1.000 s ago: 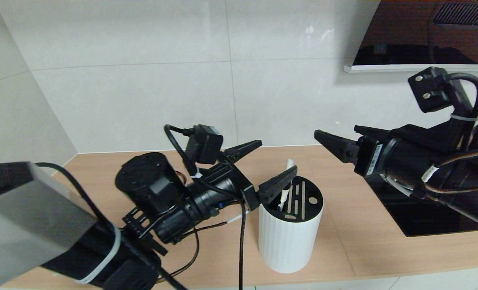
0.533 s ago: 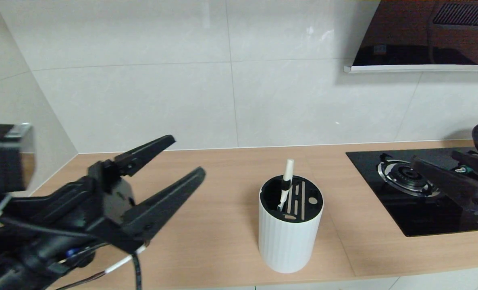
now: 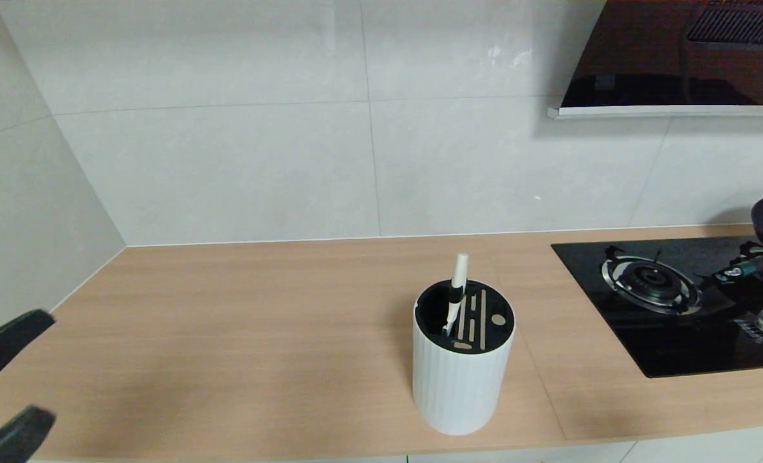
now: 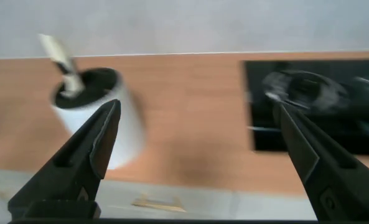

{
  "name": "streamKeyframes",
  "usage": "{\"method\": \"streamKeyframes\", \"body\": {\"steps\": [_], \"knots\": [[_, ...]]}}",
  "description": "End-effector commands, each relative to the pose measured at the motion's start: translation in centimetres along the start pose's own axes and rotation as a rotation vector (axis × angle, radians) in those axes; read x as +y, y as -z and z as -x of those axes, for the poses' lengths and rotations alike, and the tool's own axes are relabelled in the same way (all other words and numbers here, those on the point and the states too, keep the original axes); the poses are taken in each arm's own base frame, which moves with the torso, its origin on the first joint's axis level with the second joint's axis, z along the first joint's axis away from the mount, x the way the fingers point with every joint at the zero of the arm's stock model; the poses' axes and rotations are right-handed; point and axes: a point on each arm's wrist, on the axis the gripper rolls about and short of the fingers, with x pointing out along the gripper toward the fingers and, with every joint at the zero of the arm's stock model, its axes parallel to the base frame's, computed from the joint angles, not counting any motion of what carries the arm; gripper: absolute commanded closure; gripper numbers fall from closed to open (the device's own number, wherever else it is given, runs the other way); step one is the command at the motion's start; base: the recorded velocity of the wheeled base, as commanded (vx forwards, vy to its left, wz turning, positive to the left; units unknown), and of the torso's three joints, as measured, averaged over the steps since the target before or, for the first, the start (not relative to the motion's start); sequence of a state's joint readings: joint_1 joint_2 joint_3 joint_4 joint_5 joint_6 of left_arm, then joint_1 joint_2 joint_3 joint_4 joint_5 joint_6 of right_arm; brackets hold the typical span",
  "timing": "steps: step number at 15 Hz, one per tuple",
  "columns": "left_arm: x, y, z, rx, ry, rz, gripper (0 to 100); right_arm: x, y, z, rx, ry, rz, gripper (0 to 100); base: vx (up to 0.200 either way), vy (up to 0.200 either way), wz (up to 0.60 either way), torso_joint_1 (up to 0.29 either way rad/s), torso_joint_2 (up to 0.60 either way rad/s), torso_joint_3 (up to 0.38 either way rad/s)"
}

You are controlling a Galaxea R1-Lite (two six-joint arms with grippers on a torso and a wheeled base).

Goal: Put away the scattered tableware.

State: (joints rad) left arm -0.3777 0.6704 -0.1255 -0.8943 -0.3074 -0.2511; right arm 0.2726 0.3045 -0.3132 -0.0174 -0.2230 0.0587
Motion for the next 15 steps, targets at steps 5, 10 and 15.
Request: {"method": "streamKeyframes", "body": {"steps": [5, 10, 15], "knots": [[-4.0, 0.2, 8.5, -0.139, -0.098, -0.145, 0, 0.2, 4.4, 3.5, -0.146, 0.278, 0.14, 0, 0.0, 0.0, 0.0, 0.0, 0.0, 0.0], [-3.1, 4.8, 9.1, -0.18, -0.347, -0.268, 0, -0.2, 7.2, 1.9, -0.18, 0.341, 0.136, 0, 0.0, 0.0, 0.0, 0.0, 0.0, 0.0], [-1.4, 8.9, 9.7, 0.233, -0.582, -0.278, 0, -0.1, 8.2, 1.7, -0.105, 0.248, 0.016, 0, 0.0, 0.0, 0.0, 0.0, 0.0, 0.0]]}}
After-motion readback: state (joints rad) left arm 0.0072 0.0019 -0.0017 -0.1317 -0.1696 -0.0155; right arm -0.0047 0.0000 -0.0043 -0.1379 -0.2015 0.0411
